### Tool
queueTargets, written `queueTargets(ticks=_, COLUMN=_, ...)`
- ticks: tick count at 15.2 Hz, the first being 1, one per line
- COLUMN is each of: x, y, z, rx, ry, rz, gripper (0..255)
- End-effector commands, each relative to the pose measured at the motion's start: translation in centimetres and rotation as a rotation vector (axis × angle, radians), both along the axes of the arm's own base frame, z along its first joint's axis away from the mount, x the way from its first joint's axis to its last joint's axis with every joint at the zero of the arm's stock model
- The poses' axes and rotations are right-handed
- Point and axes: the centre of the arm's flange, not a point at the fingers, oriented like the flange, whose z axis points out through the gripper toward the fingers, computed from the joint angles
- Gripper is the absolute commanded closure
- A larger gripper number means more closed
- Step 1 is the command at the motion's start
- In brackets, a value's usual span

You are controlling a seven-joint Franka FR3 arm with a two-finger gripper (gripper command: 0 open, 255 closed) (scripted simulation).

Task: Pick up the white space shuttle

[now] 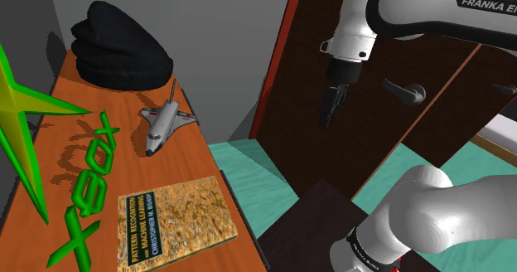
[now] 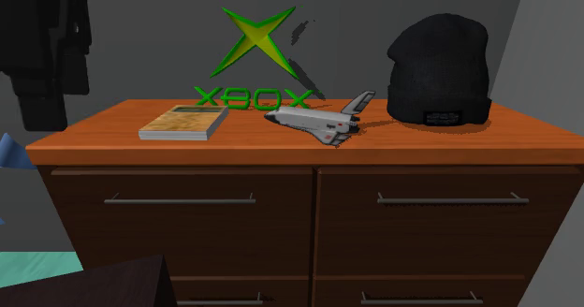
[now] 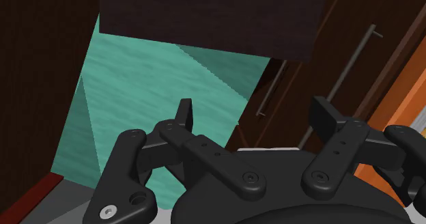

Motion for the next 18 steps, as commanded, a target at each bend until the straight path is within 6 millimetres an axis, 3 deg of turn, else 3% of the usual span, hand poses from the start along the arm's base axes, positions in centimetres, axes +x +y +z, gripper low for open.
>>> queueTargets(ticks=1, x=0.0, y=0.0, z=0.0, rx=0.0, ry=0.0, rz=0.0, gripper=0)
queueTargets(ticks=9, x=4.3, y=8.7, z=-2.0, rx=-0.001, ry=-0.025, rz=-0.202, gripper=0)
queueTargets(ticks=18, x=11.1, y=17.1, z=-4.0, rx=-0.003, ry=-0.054, rz=-0.43, gripper=0)
